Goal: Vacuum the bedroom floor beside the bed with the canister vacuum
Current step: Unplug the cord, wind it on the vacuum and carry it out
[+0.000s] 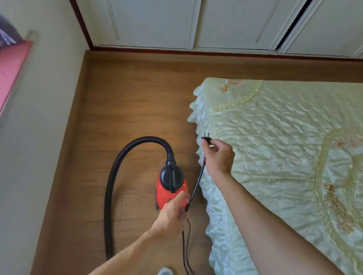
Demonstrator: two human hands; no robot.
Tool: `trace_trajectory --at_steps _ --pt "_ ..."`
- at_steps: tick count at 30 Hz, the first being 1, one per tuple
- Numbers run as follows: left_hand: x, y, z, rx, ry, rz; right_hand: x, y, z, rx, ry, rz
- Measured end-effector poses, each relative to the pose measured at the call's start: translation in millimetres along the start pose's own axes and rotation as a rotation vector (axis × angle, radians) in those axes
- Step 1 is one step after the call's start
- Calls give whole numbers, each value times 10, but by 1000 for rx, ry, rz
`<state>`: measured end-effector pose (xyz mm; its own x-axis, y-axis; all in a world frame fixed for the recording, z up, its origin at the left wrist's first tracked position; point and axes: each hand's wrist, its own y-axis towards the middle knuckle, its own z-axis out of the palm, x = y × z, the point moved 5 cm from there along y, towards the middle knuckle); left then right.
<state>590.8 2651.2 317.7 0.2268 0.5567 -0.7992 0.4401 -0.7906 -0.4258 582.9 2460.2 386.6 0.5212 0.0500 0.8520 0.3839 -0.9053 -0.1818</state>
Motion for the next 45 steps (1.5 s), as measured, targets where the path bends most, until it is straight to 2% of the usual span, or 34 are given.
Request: trace_trajectory --at_steps 6,20,37,45 --pt "472 110 38 -51 -28 -63 -363 104 595 90 -46 30" --pt "1454 873 3 -6 -77 -199 -1148 700 1857 197 -246 50" --pt "2189 1801 604 11 -163 -345 -2202 1427 2520 299 -297 63" --pt "2694 2266 997 -81 -166 -412 -2859 1807 2830 364 -328 44"
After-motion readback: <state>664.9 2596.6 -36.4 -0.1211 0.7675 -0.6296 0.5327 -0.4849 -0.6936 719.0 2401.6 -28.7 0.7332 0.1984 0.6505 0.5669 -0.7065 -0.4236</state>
